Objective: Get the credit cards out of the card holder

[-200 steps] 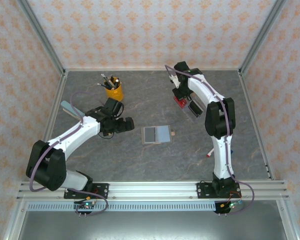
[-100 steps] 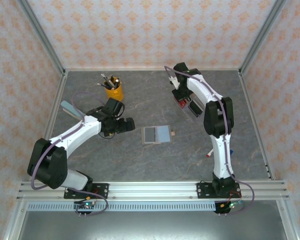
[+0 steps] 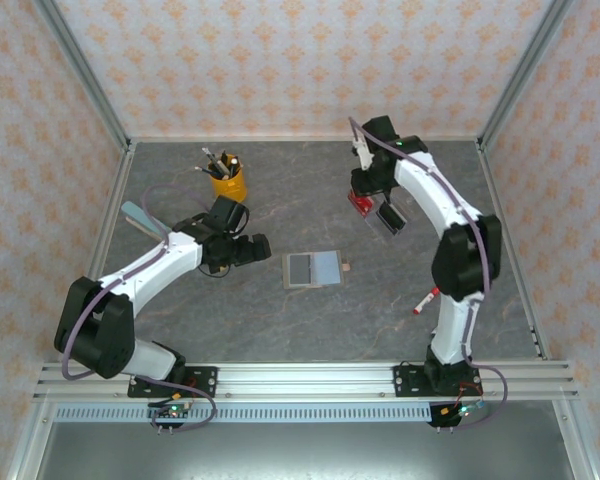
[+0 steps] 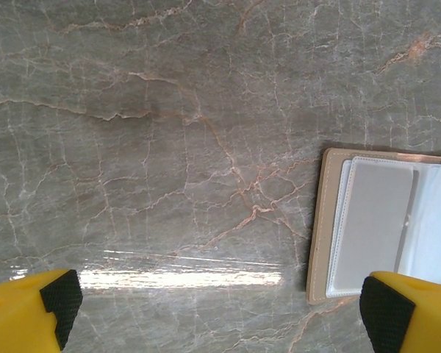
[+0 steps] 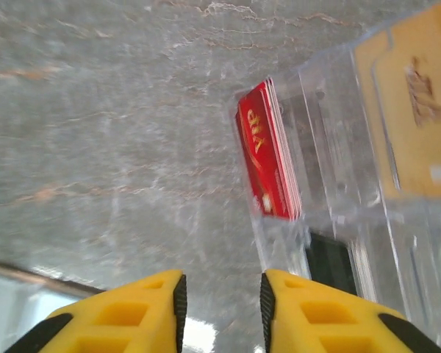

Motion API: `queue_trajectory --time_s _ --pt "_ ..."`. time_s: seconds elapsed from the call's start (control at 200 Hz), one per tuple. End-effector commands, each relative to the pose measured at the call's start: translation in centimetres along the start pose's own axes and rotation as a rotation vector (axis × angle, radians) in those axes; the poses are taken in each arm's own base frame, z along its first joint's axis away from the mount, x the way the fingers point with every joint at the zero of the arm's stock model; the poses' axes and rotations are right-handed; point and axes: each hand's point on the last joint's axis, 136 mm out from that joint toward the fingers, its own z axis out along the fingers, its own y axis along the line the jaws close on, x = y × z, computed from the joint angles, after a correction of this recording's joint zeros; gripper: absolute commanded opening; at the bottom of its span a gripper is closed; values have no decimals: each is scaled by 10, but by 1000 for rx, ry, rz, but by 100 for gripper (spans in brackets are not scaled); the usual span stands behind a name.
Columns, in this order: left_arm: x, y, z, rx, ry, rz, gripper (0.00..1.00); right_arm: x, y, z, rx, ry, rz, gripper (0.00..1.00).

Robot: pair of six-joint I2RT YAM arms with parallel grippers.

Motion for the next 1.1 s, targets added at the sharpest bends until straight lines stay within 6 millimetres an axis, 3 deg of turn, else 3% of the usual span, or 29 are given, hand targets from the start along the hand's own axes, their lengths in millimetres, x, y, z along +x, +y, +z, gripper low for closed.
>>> queue_trajectory --time_s 0.0,0.27,0.425,0.52,0.606,0.806,1.096 --pt "-6 8 -7 -14 -55 -46 100 9 26 -22 -65 -86 133 39" --pt "5 25 -10 -11 -102 -134 100 86 103 -36 -162 -124 231 49" --pt "17 30 -9 15 -93 -156 100 142 142 -15 -129 -80 208 57" --pt "25 24 -7 68 -70 -154 100 163 160 4 -128 -44 196 59" --pt "30 16 -6 121 -46 -143 100 166 173 16 -122 -37 175 61" --pt "28 -6 -10 225 -28 -125 100 142 188 37 -98 -54 174 61" --pt "15 -21 1 290 -44 -146 100 145 171 66 29 1 164 57"
